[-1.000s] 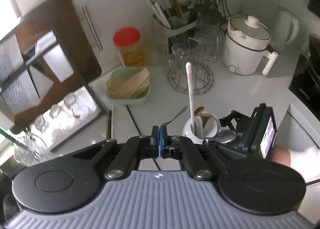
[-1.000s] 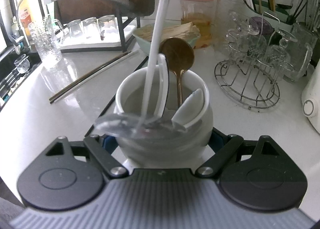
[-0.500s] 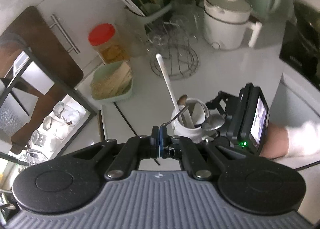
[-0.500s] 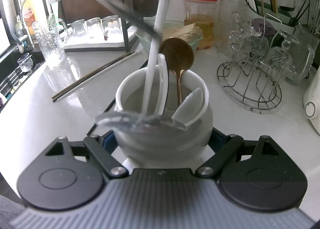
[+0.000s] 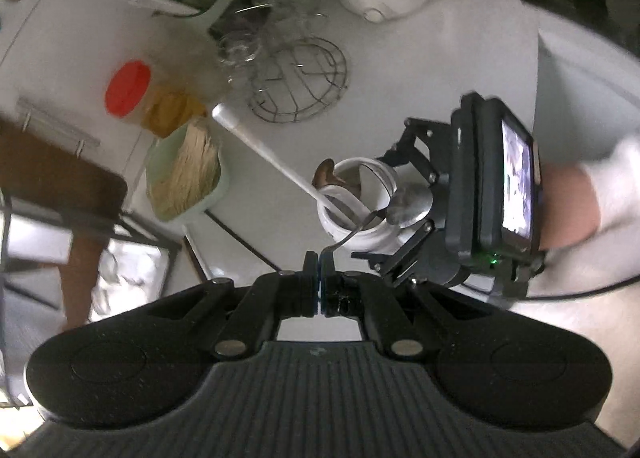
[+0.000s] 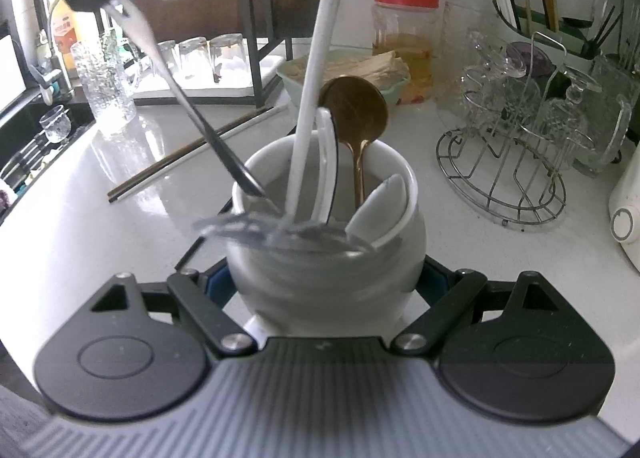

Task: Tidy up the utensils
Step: 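Lower the metal fork into the white mug and open the left tool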

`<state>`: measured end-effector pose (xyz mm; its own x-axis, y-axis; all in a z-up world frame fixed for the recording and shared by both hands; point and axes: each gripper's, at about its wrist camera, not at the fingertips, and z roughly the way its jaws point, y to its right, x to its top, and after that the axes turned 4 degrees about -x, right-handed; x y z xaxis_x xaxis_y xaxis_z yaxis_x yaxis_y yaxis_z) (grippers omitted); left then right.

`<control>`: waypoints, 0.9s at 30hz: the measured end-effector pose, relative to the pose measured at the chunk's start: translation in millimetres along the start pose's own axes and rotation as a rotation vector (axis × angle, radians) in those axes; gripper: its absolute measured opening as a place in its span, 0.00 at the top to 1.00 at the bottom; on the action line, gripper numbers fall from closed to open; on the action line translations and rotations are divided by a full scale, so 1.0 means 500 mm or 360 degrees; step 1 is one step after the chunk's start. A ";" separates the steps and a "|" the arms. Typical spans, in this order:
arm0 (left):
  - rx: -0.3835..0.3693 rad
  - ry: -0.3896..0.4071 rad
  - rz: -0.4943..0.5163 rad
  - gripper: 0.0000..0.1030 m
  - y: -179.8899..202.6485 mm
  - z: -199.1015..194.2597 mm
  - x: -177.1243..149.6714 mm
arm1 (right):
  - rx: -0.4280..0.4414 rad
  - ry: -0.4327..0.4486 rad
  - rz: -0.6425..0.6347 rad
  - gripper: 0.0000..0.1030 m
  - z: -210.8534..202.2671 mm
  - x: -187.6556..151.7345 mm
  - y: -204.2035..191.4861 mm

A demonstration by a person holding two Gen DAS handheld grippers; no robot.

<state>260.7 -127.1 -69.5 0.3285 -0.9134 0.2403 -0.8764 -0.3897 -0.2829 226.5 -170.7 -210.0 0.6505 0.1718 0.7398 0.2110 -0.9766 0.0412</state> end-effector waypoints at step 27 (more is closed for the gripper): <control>-0.0003 -0.0057 -0.0054 0.70 0.006 0.028 0.035 | 0.0019 0.0082 -0.0012 0.11 0.002 -0.007 -0.003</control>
<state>268.6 -145.9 -79.3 0.3706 -0.9032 0.2166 -0.8651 -0.4205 -0.2734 224.5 -169.9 -213.3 0.6103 0.1722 0.7732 0.2246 -0.9737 0.0395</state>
